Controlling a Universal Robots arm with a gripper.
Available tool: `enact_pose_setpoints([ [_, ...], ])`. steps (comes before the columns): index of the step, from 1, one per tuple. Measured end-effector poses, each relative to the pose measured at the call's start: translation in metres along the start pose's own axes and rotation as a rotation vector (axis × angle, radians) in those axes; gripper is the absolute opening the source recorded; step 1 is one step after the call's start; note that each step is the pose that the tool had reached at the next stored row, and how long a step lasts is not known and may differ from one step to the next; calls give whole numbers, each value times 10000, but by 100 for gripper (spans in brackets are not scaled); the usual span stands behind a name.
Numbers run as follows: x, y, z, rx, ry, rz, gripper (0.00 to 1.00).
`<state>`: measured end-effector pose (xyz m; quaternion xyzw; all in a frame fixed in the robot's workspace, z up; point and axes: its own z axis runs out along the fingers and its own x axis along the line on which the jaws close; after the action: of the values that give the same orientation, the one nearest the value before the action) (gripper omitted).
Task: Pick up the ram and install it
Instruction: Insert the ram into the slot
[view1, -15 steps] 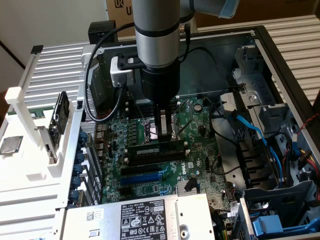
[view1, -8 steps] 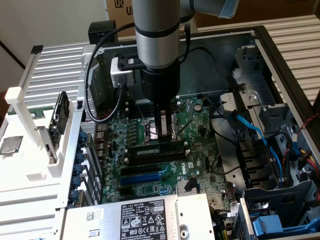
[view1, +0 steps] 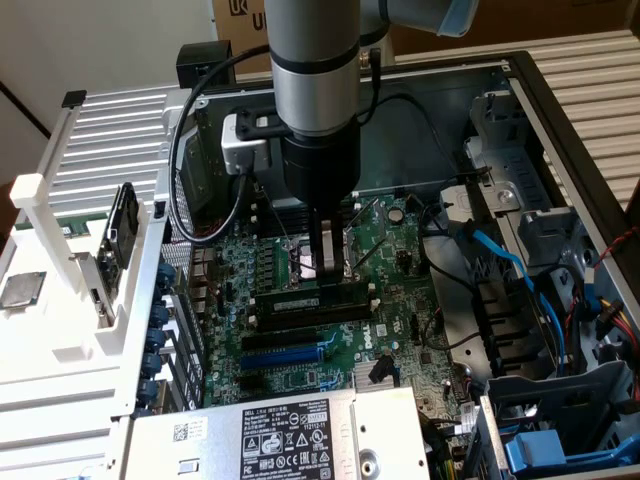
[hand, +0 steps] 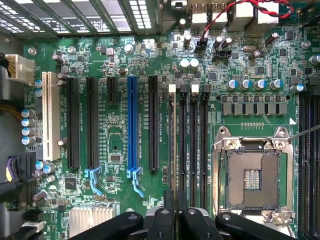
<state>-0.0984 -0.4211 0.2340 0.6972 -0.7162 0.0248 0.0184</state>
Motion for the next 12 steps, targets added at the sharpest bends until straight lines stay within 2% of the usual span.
enact_pose_setpoints([
  [12, -5, -3, 14, 5, 17, 5, 12],
])
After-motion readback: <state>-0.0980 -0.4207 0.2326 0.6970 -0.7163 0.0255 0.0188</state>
